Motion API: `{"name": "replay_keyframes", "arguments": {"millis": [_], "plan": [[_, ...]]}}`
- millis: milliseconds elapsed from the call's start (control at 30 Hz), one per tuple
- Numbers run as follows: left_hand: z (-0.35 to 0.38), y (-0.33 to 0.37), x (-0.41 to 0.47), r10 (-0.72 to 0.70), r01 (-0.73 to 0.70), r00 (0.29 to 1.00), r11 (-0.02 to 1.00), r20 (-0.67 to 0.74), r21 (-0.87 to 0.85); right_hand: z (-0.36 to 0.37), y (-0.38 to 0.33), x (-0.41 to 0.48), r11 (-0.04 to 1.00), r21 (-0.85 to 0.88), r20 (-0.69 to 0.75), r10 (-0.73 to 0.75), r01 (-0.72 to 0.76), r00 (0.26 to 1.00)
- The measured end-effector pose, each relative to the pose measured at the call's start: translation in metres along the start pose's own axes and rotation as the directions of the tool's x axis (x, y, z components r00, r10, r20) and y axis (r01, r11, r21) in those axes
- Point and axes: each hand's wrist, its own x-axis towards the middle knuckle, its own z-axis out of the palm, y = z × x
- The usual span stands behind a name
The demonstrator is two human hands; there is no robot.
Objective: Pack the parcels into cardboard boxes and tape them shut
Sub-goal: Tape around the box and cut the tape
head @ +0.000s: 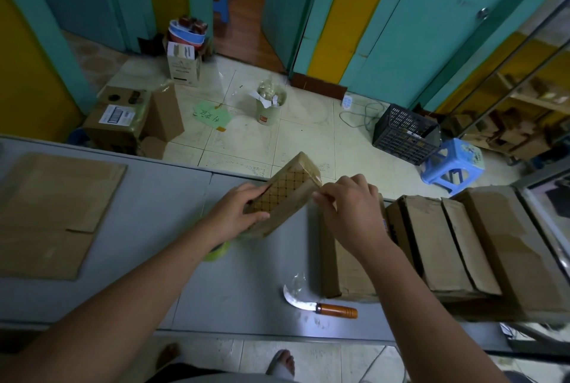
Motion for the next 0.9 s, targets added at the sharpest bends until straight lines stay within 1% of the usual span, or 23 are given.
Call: {"name": "replay_keyframes", "arguments": {"millis": [167, 333, 533, 900], "plan": [[0.007, -0.003, -0.004, 0.002, -0.006, 0.999, 0.996, 0.045, 0.094, 0.007, 0.006, 0.008, 0.997, -0.005, 0.024, 0.076, -0.076, 0.997], [0.009, -0.008, -0.009, 0.023, -0.026, 0.999, 0.988, 0.023, 0.153, 0.014, 0.009, 0.008, 0.99, -0.049, 0.018, 0.13, -0.129, 0.991], [0.01, -0.008, -0.008, 0.03, -0.036, 0.999, 0.981, 0.031, 0.191, 0.013, 0.01, 0.009, 0.99, -0.095, -0.012, 0.104, -0.105, 0.994], [0.014, -0.007, -0.009, 0.044, -0.047, 0.999, 0.98, 0.018, 0.195, 0.012, 0.012, 0.007, 0.99, -0.094, -0.056, 0.104, -0.109, 0.993]]}}
